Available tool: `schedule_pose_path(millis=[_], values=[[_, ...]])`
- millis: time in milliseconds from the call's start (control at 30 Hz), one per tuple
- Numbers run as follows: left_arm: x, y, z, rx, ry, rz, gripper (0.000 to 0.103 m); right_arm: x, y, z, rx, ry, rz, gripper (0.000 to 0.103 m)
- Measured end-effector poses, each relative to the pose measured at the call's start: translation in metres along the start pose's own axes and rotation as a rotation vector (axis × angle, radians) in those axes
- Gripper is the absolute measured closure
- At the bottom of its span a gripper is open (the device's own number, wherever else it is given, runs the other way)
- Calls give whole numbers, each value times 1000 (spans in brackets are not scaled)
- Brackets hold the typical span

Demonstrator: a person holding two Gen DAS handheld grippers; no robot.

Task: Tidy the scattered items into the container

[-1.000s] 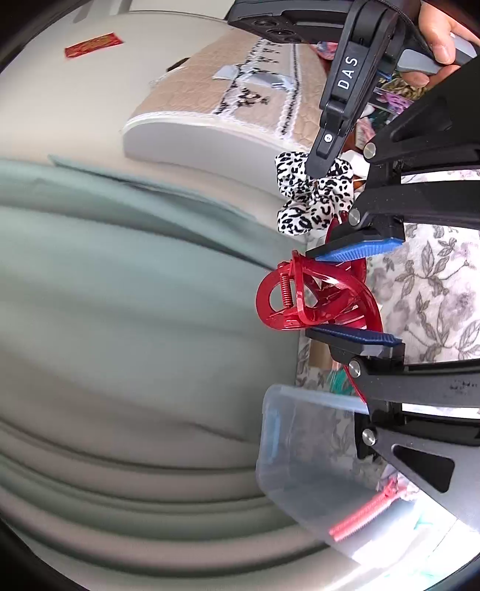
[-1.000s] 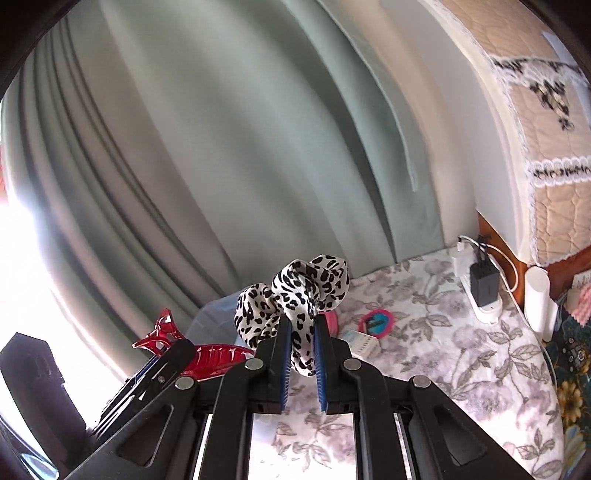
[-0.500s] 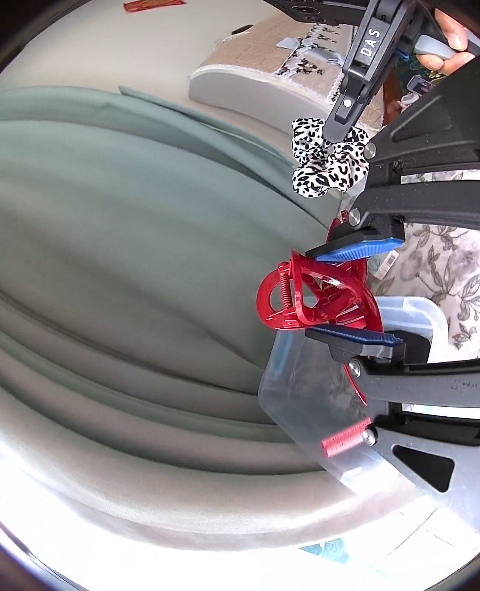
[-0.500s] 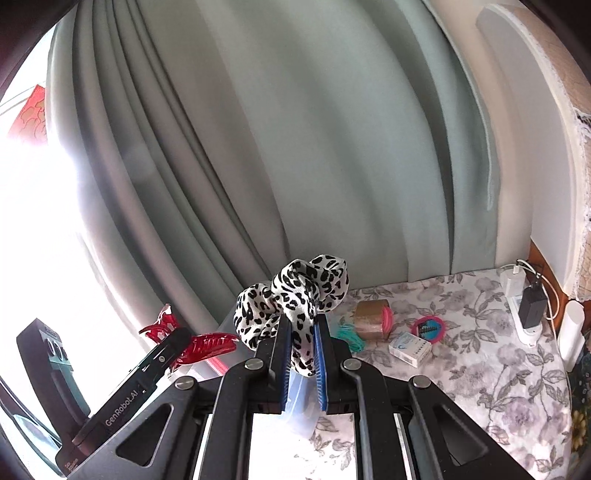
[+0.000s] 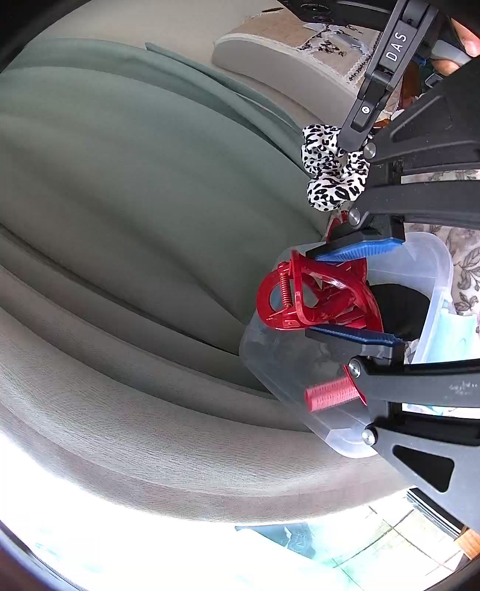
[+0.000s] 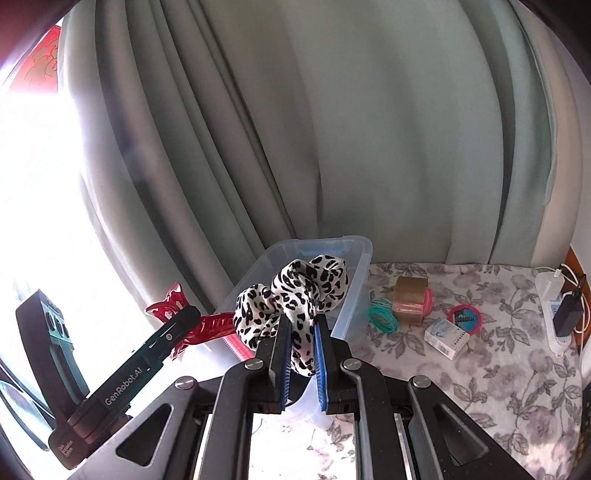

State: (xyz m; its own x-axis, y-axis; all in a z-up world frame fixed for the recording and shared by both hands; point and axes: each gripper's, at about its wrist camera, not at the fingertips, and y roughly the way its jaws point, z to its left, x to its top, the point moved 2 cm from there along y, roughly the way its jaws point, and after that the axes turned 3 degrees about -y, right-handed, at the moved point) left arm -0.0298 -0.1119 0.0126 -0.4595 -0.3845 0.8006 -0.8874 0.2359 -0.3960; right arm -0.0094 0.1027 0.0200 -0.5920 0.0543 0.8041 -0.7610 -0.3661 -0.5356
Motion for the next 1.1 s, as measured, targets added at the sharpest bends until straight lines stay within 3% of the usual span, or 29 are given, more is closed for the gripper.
schedule_pose_path(millis=[733, 1100], values=[[-20, 79, 18, 66, 17, 116, 69, 8, 110, -20, 14, 11, 133, 90], [-27, 93, 30, 99, -22, 140, 67, -2, 141, -32, 36, 47, 185, 90]])
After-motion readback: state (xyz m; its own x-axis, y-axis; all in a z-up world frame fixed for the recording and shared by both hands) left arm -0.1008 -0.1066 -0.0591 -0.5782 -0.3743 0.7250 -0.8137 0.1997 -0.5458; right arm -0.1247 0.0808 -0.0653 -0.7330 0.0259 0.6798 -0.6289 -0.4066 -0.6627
